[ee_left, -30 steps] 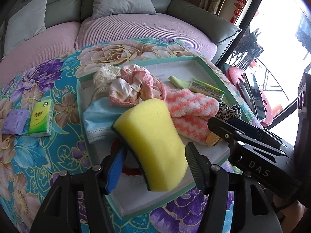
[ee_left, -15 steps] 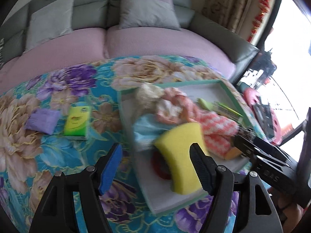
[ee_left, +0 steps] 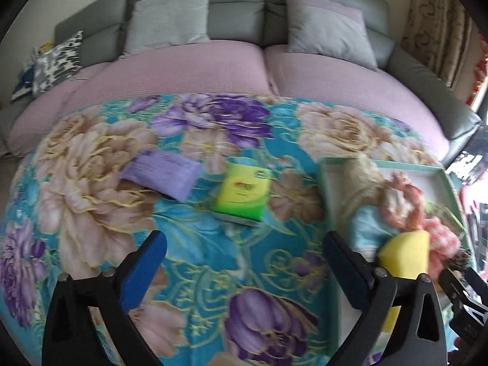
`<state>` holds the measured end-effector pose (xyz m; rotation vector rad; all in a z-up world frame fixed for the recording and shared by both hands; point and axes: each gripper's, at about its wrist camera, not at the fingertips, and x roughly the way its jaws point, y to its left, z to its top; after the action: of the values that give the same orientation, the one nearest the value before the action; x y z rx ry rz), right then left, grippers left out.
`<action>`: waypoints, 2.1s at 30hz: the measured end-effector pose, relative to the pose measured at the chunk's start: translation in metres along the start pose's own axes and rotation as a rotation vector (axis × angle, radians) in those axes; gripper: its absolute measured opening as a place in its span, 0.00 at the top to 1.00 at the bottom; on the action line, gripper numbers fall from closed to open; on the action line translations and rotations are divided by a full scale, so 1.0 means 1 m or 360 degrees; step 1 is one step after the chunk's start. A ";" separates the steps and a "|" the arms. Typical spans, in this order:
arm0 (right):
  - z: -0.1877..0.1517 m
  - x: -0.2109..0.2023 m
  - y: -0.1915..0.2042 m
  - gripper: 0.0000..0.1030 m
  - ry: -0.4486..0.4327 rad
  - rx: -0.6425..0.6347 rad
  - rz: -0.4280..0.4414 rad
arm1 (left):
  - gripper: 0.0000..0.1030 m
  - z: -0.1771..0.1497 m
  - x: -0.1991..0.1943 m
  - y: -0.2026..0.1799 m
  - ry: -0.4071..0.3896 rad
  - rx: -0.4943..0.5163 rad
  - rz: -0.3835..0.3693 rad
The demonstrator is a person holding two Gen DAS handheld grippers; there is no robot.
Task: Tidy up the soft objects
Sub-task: 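Withdraw both tools from the tray back toward the remaining items, then grasp the purple wipes pack with the left tool while the right tool grasps the green tissue pack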
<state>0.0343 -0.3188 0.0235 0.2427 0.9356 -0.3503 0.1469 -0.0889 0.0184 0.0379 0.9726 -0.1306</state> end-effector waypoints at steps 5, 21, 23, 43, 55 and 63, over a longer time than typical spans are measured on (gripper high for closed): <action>0.002 0.000 0.014 0.00 0.0002 -0.0035 0.0018 | 0.01 0.002 0.002 0.016 -0.0010 -0.0055 0.0019; 0.014 -0.007 0.105 0.00 -0.0051 -0.0185 0.0190 | 0.01 0.012 -0.006 0.079 -0.0102 -0.0236 0.0069; 0.015 -0.006 0.113 0.00 -0.0060 -0.0200 0.0214 | 0.01 0.013 -0.006 0.086 -0.0121 -0.0256 0.0066; 0.025 0.042 0.206 0.00 -0.0032 -0.0376 0.0374 | 0.01 0.040 0.078 0.123 0.0088 -0.0408 -0.0092; 0.028 0.061 0.219 0.00 -0.0024 -0.0390 0.0364 | 0.01 0.075 0.122 0.128 0.0252 -0.0453 -0.0042; 0.028 0.068 0.222 0.00 -0.0016 -0.0402 0.0358 | 0.01 0.076 0.130 0.120 0.0302 -0.0301 0.0051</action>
<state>0.1798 -0.1375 -0.0042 0.1127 0.9226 -0.0248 0.2967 0.0105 -0.0492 -0.1095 1.1698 -0.0052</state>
